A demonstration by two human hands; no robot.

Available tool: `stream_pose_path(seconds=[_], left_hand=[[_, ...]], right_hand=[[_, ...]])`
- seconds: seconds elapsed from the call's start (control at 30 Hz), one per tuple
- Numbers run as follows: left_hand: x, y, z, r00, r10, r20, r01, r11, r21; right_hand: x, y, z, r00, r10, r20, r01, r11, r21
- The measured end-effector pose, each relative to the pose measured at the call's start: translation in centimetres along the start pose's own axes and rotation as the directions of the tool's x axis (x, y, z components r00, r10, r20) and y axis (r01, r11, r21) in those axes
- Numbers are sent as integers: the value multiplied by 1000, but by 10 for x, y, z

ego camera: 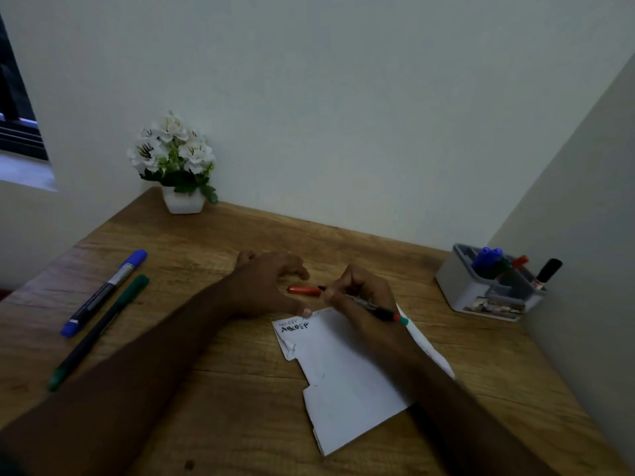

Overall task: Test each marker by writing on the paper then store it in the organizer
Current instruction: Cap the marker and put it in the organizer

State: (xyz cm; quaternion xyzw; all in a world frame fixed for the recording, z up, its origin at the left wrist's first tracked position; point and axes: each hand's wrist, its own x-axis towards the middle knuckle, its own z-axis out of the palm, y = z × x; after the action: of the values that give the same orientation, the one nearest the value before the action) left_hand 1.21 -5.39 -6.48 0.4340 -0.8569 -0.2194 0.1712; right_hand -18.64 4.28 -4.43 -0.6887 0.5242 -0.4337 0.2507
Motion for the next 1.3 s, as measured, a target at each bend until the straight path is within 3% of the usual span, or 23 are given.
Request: stream_pose_path(seconds=[0.1,0.23,0.5,1.07,1.3], left_hand=[[2,-1,0,1000,-3,4,3,1000,7],[3,1,0,999,-32,33,31,999,9],[3,-2,1,999,-32,27,33,999,-28],[5,-5,2,999,-9,35,9,1000,-11],[6,-7,3,999,-26,39,27,1000,-12]], right_hand=[[-3,7,3,999,15,43,-15,1000,-20],[-2,13,7,998,64,-2,-64,996,-61],[-1,14,13,999,43,4,-43,999,-26],[1,15,13,1000,28,11,-26,984,-175],[0,13,15,999,44,-14,-45,997,-67]])
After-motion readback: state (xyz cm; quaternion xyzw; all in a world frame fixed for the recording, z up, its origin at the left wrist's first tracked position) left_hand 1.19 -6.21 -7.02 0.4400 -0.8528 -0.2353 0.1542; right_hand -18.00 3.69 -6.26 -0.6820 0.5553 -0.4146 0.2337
